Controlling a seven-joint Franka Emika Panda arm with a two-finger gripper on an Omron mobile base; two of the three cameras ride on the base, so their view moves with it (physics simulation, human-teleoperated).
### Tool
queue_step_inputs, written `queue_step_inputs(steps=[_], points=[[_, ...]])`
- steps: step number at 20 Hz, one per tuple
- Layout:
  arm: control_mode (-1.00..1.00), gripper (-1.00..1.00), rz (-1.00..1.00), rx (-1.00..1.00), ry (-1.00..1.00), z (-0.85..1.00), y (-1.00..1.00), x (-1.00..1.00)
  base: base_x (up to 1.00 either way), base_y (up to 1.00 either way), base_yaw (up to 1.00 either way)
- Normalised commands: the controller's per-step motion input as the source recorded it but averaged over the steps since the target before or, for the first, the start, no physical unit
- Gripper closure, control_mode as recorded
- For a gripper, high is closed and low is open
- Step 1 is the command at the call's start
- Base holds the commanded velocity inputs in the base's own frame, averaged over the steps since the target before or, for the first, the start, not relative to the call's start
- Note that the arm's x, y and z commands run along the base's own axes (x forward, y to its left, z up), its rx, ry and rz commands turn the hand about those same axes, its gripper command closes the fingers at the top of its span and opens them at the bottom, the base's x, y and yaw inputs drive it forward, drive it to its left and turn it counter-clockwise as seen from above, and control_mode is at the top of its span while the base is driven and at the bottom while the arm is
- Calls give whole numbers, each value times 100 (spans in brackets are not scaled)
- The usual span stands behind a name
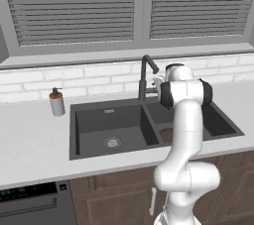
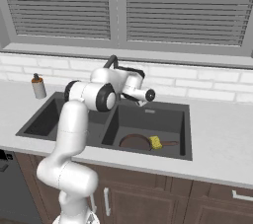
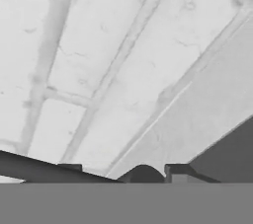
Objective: Pick the pan and sponge and place them into the sink. Then turn on the water.
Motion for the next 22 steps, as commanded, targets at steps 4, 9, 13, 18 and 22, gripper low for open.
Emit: queue_step_inputs(steps=[4, 9, 13, 18, 22], points=[[-100, 100, -20, 32, 19, 0, -24, 0, 0, 0, 0], [-100, 100, -20, 30, 19, 0, -23, 0, 0, 0, 0], [-100, 100, -13, 23, 6, -1, -14, 0, 0, 0, 0], [-100, 100, 0, 1, 0, 0, 0, 0, 0, 0, 0], [-100, 100, 0, 0, 0, 0, 0, 0, 0, 0, 0]])
